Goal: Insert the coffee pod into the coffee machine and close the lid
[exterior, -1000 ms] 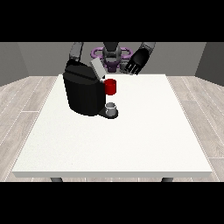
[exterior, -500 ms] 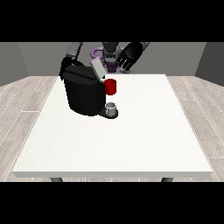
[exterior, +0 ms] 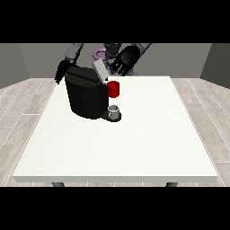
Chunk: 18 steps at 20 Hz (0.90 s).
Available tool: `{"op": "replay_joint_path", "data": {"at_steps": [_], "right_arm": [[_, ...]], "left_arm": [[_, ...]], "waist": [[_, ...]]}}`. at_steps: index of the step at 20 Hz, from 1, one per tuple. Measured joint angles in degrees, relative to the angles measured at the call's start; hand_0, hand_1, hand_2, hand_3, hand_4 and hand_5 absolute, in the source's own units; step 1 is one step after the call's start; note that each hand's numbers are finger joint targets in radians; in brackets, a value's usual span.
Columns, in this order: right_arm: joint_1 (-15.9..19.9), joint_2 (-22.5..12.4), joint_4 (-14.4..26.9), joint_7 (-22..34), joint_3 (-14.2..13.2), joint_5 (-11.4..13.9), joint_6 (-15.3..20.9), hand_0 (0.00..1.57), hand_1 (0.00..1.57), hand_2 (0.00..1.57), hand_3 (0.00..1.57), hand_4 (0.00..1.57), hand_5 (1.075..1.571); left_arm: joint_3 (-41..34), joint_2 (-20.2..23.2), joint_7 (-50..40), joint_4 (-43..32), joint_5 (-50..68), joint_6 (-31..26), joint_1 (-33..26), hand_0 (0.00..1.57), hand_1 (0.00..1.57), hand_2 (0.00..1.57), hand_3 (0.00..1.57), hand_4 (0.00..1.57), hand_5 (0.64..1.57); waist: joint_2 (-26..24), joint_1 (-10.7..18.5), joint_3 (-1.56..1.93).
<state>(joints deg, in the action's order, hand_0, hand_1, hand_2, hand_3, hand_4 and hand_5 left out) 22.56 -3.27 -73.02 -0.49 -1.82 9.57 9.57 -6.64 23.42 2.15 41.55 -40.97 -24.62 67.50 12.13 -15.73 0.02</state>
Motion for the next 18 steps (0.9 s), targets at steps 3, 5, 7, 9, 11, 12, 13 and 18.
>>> {"op": "replay_joint_path", "data": {"at_steps": [3,5,7,9,11,12,13,18], "right_arm": [[1.0,-0.9,0.4,-0.1,-1.0,-0.4,-0.2,0.0,0.0,0.0,0.0,0.15,1.571],[2.1,-1.2,0.2,-0.1,-1.5,-0.6,0.0,0.0,0.0,0.0,0.0,0.1,1.571],[2.7,-1.2,-0.2,0.7,-1.5,-0.5,0.2,0.0,0.0,0.0,0.0,0.0,1.571],[2.2,-1.7,0.1,0.8,-1.8,-0.6,-0.2,0.0,0.0,0.0,0.0,0.0,1.571],[2.7,-1.3,0.1,0.9,-1.6,-0.4,0.3,0.0,0.0,0.0,0.0,0.19,1.571],[2.7,-1.4,0.7,0.3,-1.9,-0.5,0.3,0.0,0.0,0.0,0.0,0.22,1.571],[2.1,-1.2,0.5,0.2,-1.7,-0.5,0.2,0.0,0.0,0.0,0.0,0.15,1.571],[2.7,-1.5,0.6,-0.3,-1.8,-0.3,0.4,0.0,0.0,0.0,0.0,0.12,1.571]], "left_arm": [[0.0,0.1,-0.3,-0.5,-0.2,-0.2,1.3,1.2,1.2,1.29,1.25,0.49,1.571],[-0.3,1.1,0.4,-0.9,-0.4,-0.1,2.3,1.19,1.19,1.27,1.23,0.47,1.571],[0.1,0.9,1.1,-1.4,-0.8,0.1,2.0,1.17,1.17,1.24,1.22,0.46,1.571],[0.2,1.2,1.8,-1.7,-0.9,-0.4,1.7,1.2,1.2,1.26,1.23,0.46,1.571],[0.0,1.5,1.6,-2.2,-1.0,-0.4,2.7,1.26,1.26,1.29,1.23,0.43,1.571],[0.1,1.0,1.3,-2.2,-1.0,-0.3,2.9,1.24,1.24,1.29,1.22,0.43,1.571],[0.1,1.0,1.7,-2.5,-1.1,-0.1,2.5,1.25,1.25,1.29,1.22,0.43,1.571],[-0.3,1.4,2.3,-3.1,-1.3,0.4,3.5,1.19,1.19,1.23,1.19,0.43,1.571]], "waist": [[1.3,-0.3,-0.01],[2.8,-0.6,0.0],[3.0,-0.5,-0.01],[2.8,-0.4,-0.01],[3.8,-0.6,-0.01],[3.9,-0.5,-0.01],[3.8,-0.6,0.0],[5.1,-1.0,0.05]]}}
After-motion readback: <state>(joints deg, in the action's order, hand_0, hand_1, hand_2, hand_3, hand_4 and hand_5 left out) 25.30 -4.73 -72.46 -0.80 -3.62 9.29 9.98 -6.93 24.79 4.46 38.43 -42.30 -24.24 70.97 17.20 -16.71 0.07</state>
